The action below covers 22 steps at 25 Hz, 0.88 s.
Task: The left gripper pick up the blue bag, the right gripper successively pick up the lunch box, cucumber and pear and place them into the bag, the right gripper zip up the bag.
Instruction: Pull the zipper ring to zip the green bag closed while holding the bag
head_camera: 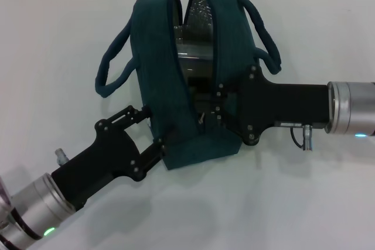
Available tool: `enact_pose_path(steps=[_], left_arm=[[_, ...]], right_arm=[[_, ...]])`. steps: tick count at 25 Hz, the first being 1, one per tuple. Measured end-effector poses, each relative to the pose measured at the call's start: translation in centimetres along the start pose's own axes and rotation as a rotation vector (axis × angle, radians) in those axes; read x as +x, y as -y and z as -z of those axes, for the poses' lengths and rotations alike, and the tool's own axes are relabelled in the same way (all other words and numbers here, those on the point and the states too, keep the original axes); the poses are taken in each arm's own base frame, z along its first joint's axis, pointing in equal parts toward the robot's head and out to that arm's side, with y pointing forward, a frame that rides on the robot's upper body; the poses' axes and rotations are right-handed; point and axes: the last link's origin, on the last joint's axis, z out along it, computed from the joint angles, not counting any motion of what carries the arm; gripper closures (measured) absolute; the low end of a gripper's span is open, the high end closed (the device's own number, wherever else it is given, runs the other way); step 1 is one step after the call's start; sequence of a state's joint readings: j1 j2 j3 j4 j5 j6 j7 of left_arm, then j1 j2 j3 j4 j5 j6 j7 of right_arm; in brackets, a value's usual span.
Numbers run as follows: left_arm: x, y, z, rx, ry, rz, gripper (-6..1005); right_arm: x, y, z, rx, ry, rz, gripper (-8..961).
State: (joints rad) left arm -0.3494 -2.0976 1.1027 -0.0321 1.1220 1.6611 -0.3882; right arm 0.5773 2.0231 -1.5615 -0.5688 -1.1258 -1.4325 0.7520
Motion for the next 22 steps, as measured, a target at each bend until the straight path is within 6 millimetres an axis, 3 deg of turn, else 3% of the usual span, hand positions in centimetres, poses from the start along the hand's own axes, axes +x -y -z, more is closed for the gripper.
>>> enact_pose_path(steps=[3, 8, 11, 22], left_arm=[[-0.1, 0.2, -0.15, 0.008, 0.009, -0.002, 334], [-0.26, 0.52, -0.4, 0.018, 0.023, -0.008, 544], [-0.24, 0.62, -0.56, 0.014, 0.026, -0.017, 759], [-0.2, 0.35, -0.65, -0.028, 0.031, -0.049, 855]], right_arm=[[0.08, -0.02, 0.02, 0.005, -0.002, 0.003, 935], [0.03, -0.03, 0.0, 0.006, 0.002, 0.007, 935], [-0.08, 0.04, 0.09, 0.019, 0.014, 0.015, 935], [-0.45, 0.96, 0.75, 0.141, 0.081, 0.03, 936]])
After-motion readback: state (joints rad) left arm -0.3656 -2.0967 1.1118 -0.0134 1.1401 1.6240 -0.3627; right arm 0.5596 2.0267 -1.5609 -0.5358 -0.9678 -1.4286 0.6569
